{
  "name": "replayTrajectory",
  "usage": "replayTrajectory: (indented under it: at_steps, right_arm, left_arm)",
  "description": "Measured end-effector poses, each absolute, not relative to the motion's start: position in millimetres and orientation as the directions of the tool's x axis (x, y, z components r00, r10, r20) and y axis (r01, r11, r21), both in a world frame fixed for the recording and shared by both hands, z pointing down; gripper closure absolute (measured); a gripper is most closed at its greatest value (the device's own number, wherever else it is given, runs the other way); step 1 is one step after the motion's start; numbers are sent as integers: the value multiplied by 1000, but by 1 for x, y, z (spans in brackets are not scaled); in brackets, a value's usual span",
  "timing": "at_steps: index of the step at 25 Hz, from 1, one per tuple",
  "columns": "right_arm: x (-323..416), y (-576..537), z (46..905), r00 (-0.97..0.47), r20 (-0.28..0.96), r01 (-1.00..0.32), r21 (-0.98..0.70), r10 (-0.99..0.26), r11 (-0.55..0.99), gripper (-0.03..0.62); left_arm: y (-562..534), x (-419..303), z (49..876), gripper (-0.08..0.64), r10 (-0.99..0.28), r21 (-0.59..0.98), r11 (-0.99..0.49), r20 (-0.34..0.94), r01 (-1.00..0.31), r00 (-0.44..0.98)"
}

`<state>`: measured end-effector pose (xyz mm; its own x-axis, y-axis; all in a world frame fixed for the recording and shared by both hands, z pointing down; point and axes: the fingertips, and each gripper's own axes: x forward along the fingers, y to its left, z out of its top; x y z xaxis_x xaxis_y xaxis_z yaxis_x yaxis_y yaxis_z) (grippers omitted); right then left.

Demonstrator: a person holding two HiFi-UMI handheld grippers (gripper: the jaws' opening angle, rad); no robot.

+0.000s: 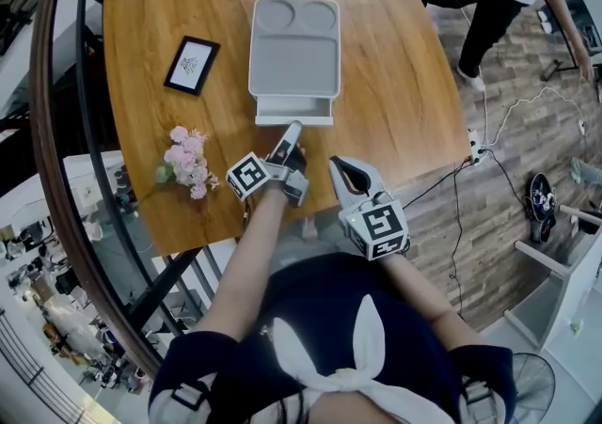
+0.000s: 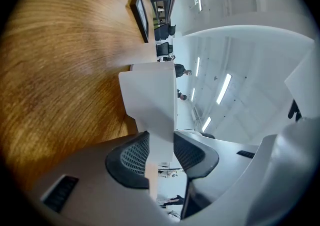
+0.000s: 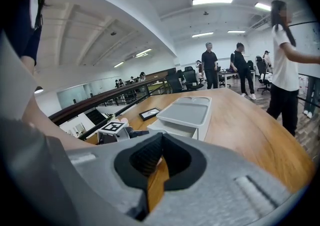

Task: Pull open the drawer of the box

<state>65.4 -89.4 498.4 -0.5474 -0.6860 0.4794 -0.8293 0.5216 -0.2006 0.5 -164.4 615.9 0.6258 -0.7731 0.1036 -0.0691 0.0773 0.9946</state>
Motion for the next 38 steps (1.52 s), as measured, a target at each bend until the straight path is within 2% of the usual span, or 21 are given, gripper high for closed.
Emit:
replayTrajectory:
  at_steps: [38]
  right_arm:
    - [61,-67,503,-527,490,-844,-206,-695,495,594]
  left_arm:
    - [-138,-4,615,397,-753,994,84,109,-70,649]
